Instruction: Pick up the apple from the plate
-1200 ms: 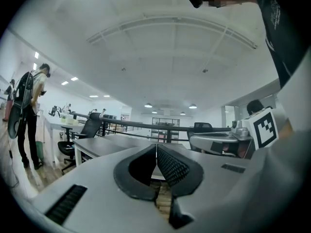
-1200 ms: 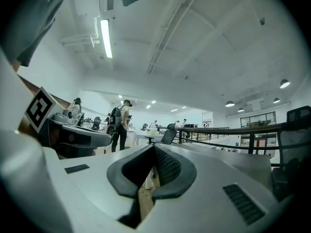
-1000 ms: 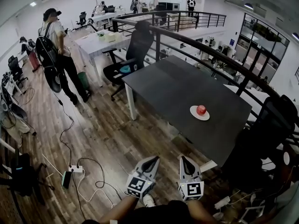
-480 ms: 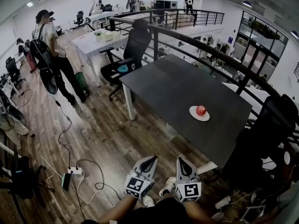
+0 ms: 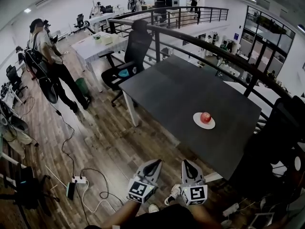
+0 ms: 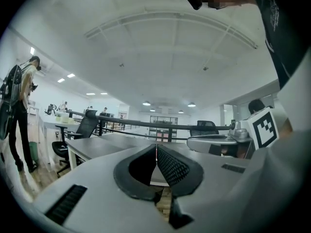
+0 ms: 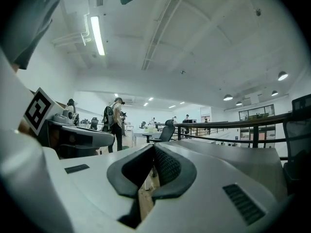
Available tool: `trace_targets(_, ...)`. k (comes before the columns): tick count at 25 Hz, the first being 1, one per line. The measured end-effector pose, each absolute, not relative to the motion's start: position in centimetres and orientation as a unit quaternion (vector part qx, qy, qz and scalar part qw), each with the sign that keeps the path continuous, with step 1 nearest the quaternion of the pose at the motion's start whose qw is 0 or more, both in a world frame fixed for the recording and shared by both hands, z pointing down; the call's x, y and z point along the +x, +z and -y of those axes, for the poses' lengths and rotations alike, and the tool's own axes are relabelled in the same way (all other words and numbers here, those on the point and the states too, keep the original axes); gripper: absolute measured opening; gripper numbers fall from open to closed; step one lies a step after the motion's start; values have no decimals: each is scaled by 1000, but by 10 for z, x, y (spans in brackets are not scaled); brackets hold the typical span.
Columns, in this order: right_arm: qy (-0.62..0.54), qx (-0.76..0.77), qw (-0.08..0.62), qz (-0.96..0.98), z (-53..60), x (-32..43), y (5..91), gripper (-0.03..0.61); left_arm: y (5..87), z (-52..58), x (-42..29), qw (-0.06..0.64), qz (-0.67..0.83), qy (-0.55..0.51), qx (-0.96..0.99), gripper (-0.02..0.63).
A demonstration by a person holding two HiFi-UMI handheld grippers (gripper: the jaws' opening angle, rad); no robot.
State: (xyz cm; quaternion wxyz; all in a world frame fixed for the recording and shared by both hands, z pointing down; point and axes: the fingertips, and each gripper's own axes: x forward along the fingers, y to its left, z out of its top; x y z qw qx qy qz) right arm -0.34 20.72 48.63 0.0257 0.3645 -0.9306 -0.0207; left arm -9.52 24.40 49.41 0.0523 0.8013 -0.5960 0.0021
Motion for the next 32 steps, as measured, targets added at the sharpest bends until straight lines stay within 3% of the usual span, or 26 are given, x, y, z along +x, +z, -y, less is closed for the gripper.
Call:
trace_targets(25, -1, 377, 1, 926, -37, 35, 477, 25, 471, -75, -85, 91, 606, -25, 790, 26)
trace_targets(32, 2, 364, -4, 931, -18, 42, 480, 25, 478, -50, -69, 66, 599, 16, 798, 26)
